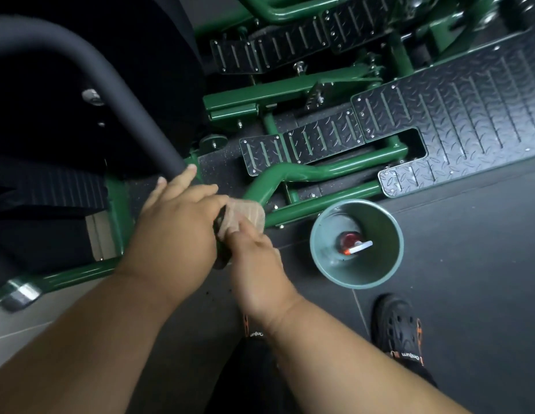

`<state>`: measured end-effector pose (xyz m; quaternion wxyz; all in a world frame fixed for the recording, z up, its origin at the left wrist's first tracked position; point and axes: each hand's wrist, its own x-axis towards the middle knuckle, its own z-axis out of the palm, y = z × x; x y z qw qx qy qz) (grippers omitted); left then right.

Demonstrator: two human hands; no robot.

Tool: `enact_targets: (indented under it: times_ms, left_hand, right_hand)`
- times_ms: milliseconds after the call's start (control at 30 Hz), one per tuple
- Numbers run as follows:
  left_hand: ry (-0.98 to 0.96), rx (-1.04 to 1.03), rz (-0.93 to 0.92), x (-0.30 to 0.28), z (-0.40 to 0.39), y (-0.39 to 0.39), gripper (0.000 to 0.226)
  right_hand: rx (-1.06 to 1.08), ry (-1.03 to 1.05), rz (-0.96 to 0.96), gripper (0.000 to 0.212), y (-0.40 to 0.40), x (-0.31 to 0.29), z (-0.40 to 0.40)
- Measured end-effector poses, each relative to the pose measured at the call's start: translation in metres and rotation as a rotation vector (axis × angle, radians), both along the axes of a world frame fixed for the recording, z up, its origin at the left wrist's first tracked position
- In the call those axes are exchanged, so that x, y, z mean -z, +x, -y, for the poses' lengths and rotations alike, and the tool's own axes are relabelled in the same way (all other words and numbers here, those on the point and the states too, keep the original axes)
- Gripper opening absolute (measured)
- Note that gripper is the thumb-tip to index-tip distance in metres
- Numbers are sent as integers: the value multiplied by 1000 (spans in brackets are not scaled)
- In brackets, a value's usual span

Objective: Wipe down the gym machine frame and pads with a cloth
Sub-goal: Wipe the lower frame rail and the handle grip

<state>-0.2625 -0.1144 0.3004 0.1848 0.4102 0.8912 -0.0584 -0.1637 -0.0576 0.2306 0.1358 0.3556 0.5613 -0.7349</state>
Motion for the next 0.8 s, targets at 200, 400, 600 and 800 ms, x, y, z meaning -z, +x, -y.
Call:
enact_targets:
  times_ms: [200, 400, 600, 800]
  left_hand:
    - [73, -146, 55, -21, 12, 1, 63]
    - [117, -241, 20, -41, 23, 1, 70]
    - [175, -296, 35, -60, 25, 15, 71]
    - [133, -278, 16, -71, 36, 11, 73]
  right_hand:
    - [-121, 383, 134, 48, -17, -16, 1]
    - [-311, 453, 84, 47, -37, -1, -27]
    - [-77, 400, 23, 50, -37, 16, -16]
    - [221, 100, -62, 30, -46, -9, -6]
